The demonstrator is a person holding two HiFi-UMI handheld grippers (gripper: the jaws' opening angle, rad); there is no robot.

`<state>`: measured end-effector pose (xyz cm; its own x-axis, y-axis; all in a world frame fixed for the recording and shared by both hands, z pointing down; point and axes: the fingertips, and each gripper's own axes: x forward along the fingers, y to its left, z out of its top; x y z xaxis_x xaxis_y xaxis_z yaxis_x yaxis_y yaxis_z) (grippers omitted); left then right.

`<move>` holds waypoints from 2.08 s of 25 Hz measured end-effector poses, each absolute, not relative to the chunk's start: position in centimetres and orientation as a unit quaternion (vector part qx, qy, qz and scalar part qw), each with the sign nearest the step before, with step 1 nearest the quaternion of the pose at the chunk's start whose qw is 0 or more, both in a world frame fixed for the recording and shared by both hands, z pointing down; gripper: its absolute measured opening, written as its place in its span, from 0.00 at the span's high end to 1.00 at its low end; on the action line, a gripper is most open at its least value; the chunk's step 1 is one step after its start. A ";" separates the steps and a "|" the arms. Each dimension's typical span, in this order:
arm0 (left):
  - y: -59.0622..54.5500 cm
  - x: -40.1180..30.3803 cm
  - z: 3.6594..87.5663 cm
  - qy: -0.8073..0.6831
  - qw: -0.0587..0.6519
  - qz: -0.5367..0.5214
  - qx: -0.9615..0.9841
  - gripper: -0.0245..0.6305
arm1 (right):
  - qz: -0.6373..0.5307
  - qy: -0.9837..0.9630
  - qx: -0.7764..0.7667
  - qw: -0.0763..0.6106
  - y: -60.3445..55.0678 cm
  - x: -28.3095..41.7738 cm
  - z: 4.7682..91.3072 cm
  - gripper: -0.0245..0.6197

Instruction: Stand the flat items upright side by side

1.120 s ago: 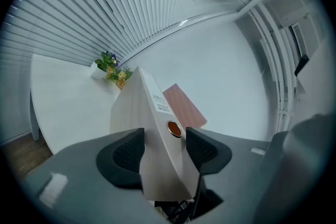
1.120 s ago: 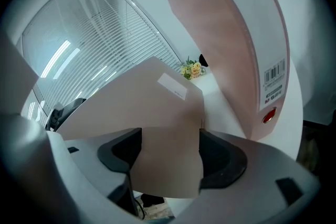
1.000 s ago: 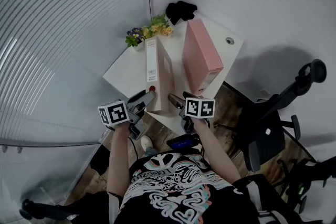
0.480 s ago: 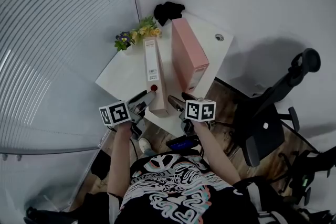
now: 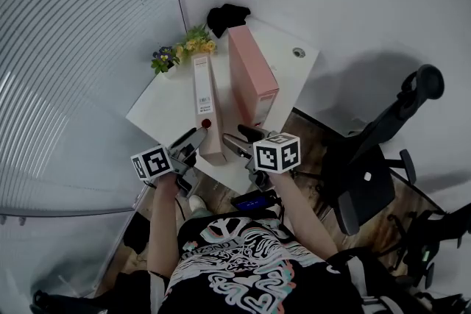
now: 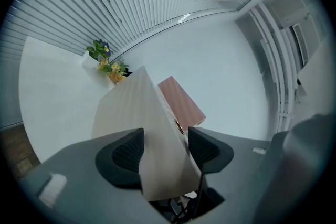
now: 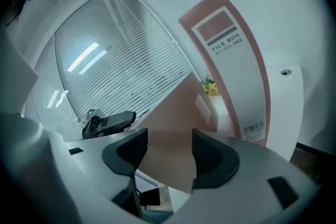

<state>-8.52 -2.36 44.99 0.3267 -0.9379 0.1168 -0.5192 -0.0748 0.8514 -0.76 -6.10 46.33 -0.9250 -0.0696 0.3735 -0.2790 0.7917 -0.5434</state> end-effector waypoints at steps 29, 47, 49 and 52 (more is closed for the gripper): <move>-8.7 -14.0 48.4 -0.352 0.477 -0.186 0.783 0.52 | 0.206 -0.904 0.230 0.296 -13.9 -12.2 43.1 0.45; -9.7 -12.9 49.3 -0.232 0.497 -0.133 0.825 0.55 | 0.215 -0.849 0.277 0.395 -18.9 -17.4 46.3 0.43; -9.7 -12.8 49.3 -0.224 0.495 -0.129 0.829 0.56 | 0.220 -0.844 0.274 0.406 -18.8 -17.4 46.8 0.42; -9.8 -12.8 49.2 -0.217 0.499 -0.132 0.829 0.56 | 0.229 -0.840 0.275 0.407 -19.0 -17.5 46.9 0.43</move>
<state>-12.75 -9.84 49.23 0.8713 -0.4908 -0.0016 -0.2284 -0.4083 0.8838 -17.48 -19.03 46.92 -0.5175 -0.2769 0.8096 -0.6492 0.7434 -0.1607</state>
